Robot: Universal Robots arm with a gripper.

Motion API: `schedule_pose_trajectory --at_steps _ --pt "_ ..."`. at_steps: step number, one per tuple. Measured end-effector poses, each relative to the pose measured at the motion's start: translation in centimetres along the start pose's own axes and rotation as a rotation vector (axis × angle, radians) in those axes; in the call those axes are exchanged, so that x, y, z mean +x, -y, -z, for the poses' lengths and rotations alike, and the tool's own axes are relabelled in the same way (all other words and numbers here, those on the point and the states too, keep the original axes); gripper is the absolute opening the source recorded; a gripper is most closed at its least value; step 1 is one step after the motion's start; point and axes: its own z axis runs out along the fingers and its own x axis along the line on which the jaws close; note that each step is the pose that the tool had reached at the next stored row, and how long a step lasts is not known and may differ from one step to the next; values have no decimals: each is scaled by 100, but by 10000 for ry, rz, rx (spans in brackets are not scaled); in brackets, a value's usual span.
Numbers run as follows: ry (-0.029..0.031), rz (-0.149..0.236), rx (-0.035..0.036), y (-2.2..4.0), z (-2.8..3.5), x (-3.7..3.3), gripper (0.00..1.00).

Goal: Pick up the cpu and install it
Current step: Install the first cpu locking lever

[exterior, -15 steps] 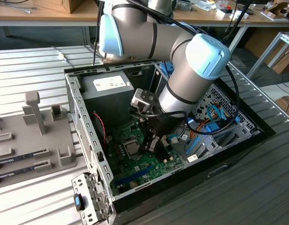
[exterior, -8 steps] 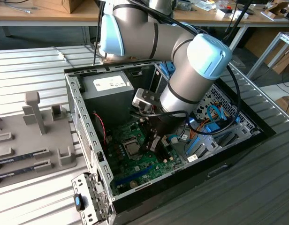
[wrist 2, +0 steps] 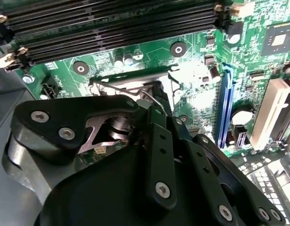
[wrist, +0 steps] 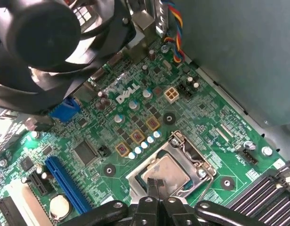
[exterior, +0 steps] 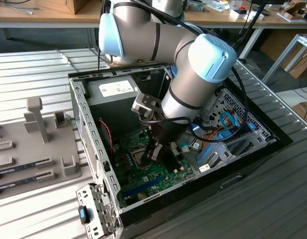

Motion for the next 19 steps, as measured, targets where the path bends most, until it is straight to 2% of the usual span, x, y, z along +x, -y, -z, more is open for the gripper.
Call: schedule_pose_trajectory --at_steps 3,8,12,15,19 --pt "1 -1 0 -20 27 -15 11" --pt "5 1 -1 -58 130 -28 11" --pt "-7 -2 3 -78 176 -35 11" --pt "-1 0 1 -105 246 -45 11" --pt "0 0 0 -156 306 -87 11"
